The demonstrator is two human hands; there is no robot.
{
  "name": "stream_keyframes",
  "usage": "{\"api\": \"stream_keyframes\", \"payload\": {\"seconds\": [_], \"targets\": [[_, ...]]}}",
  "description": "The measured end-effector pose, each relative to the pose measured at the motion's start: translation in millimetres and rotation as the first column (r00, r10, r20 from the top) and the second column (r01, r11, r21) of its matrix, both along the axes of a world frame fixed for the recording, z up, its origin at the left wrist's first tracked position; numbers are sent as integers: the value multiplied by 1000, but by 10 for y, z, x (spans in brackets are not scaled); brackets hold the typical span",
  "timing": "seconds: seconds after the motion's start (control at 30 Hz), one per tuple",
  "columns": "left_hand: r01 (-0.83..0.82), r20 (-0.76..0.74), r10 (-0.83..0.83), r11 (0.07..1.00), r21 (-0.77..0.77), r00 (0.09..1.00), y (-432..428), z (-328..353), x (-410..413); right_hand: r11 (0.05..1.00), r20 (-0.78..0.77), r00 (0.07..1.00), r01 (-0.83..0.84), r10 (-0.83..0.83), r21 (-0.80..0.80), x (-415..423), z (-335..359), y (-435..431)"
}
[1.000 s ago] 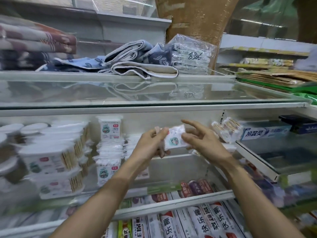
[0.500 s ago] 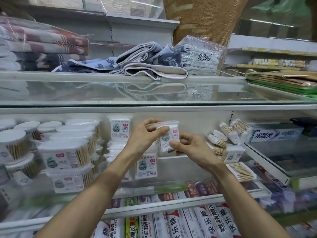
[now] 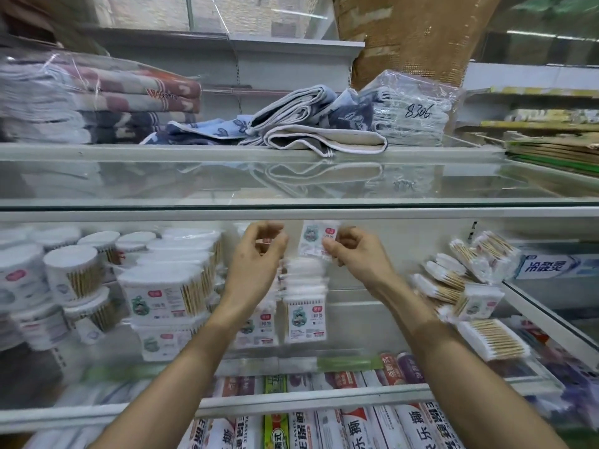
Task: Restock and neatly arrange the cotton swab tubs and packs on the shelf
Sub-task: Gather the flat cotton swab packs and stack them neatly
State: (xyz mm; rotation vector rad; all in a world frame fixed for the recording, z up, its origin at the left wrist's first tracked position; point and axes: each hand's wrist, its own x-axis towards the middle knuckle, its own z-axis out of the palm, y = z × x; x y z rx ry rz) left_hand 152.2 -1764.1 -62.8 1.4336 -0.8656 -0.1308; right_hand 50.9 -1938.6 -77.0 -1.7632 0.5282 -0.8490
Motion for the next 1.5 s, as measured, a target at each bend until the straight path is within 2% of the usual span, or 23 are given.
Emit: {"api": "stream_keyframes", "payload": {"seconds": [0.27, 0.43, 0.6, 0.77, 0.87, 1.0, 1.07, 1.13, 1.2, 1.33, 1.37, 1.5], "targets": [[-30, 48, 28, 999, 40, 998, 315, -114, 76, 990, -142, 986, 65, -82, -122, 401, -89, 64], [-32, 39, 29, 997, 75, 999, 370, -176, 79, 985, -141, 985, 73, -96, -157, 346, -87, 63], [-16, 58, 11, 997, 73, 998, 339, -204, 34, 979, -203, 975, 55, -96, -196, 308, -90, 66], [3, 48, -7, 997, 75, 999, 301, -203, -39, 984, -190, 979, 34, -68, -178, 239, -48, 91], [21, 42, -25, 996, 86, 999, 265, -224, -67, 965, -178, 971, 113, -157, -237, 108, -35, 44], [92, 0, -92, 993, 75, 996, 109, -258, -189, 798, -171, 908, 232, -383, -556, -272, -14, -131], [132, -6, -131, 989, 75, 991, -11, -282, -293, 671, -192, 857, 217, -479, -709, -520, -24, -252], [180, -16, -180, 980, 81, 984, -134, -319, -400, 544, -261, 758, 144, -597, -826, -774, -64, -349], [219, -25, -217, 971, 97, 976, -256, -365, -492, 450, -321, 638, 46, -700, -892, -1000, -128, -406], [260, -19, -259, 959, 113, 966, -435, -416, -640, 353, -348, 473, -82, -809, -932, -1313, -278, -478], [272, -25, -271, 956, 112, 962, -461, -417, -667, 330, -335, 450, -92, -828, -940, -1359, -313, -500], [300, -23, -300, 946, 119, 954, -504, -392, -722, 216, -217, 476, -57, -852, -975, -1436, -421, -536]]}}
